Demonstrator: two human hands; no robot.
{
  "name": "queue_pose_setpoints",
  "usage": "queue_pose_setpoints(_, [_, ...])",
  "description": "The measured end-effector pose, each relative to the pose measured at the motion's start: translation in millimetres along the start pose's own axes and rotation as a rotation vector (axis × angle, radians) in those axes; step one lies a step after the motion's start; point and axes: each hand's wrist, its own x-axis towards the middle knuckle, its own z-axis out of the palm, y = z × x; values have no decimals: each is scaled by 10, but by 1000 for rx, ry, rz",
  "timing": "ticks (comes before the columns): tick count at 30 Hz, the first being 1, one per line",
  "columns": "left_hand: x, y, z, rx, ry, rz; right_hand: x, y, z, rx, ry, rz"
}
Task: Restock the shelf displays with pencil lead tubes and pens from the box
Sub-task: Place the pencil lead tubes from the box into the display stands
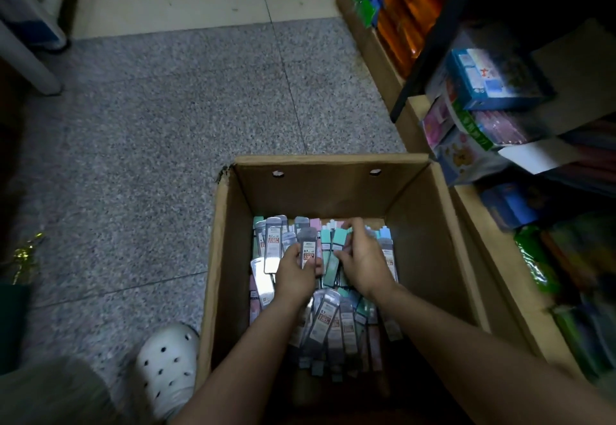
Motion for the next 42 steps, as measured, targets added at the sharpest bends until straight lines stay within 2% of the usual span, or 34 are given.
queue_pose_setpoints(3, [-173, 194, -36, 57, -22, 83, -234, -169, -231, 114, 115, -37])
queue_pose_setpoints(6, [-389, 543, -50, 123, -99, 224, -420, -433, -669, 128, 199, -89])
queue_pose_setpoints(9, [-676, 1072, -2, 221, -298, 414, -623, -733, -1235, 66, 276, -187])
queue_pose_setpoints(13, [-1184, 1899, 161, 324, -602, 478, -961, -1082, -2008, -19, 437, -273])
queue_pose_setpoints(16, [-1578, 2314, 329, 375, -716, 596, -1291, -1222, -2479, -32, 575, -294])
queue_pose_setpoints(20, [-1981, 2529, 562, 370, -808, 698, -1716, -1212, -2959, -45, 700, -265])
queue_pose_setpoints(25, [-2270, 2525, 910, 201, -928, 661, -2194, -1045, -3397, -19, 889, -167])
queue_pose_setpoints(30, [-2391, 2512, 1210, 168, -1029, 651, -2501, -921, -3686, 67, 947, -91])
queue_pose_setpoints(37, [-2348, 2576, 1401, 115, -1125, 674, -2654, -841, -4089, -74, 1019, 5])
queue_pose_setpoints(42, [-2314, 2531, 1539, 110, -1129, 636, -2765, -748, -4489, -347, 1101, 83])
